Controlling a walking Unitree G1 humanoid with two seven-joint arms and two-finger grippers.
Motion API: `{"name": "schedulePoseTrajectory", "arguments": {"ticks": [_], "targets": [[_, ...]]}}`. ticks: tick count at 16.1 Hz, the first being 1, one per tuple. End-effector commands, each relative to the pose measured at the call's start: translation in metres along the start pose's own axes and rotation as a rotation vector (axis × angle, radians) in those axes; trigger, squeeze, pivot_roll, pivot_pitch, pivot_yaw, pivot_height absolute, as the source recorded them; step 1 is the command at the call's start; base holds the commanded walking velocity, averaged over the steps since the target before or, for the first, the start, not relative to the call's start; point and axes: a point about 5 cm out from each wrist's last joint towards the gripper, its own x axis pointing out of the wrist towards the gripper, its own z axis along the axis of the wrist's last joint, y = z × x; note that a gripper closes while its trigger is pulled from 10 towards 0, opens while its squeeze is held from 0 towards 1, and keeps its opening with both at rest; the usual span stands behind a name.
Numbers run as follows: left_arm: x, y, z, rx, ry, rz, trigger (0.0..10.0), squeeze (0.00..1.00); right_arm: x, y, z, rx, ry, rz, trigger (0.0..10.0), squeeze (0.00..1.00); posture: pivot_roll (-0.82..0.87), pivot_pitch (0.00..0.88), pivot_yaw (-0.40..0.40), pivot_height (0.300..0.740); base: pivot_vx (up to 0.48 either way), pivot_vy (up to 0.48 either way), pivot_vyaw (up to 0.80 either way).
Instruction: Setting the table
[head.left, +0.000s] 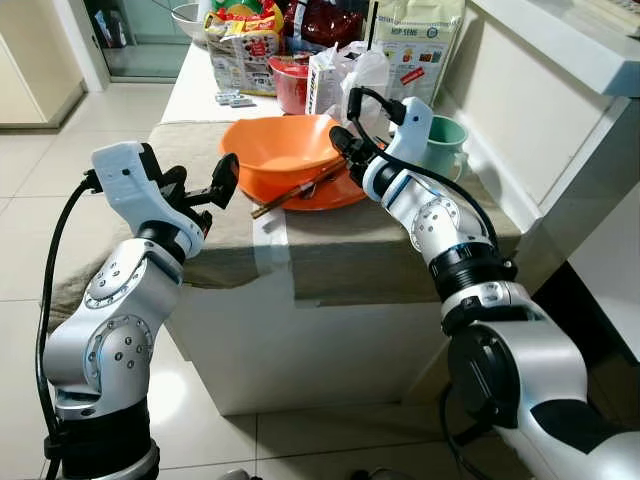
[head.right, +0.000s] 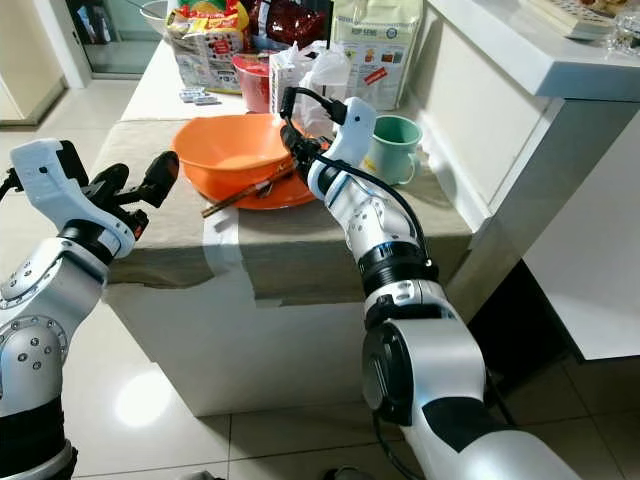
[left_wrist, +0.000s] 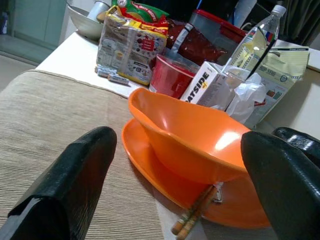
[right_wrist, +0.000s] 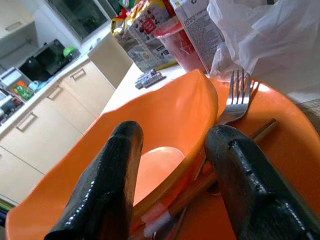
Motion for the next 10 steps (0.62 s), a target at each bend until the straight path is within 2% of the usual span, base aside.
{"name": "schedulePoseTrajectory", "arguments": {"ticks": [1,10], "targets": [[-0.002,-0.003,0.001,0.002,-0.002,-0.004,10.0,0.00,0.001,-0.003,-0.007,-0.022,0.040,-0.018,10.0,0.00,0.00,0.071,-0.041,0.740,0.000,0.000,0.00],[-0.004,-0.001,0.002,-0.032,0.016,0.013,10.0,0.00,-0.002,-0.014,-0.036,-0.010,0.177,-0.062,10.0,0.00,0.00,0.087,-0.037,0.740,0.000,0.000,0.00]]}}
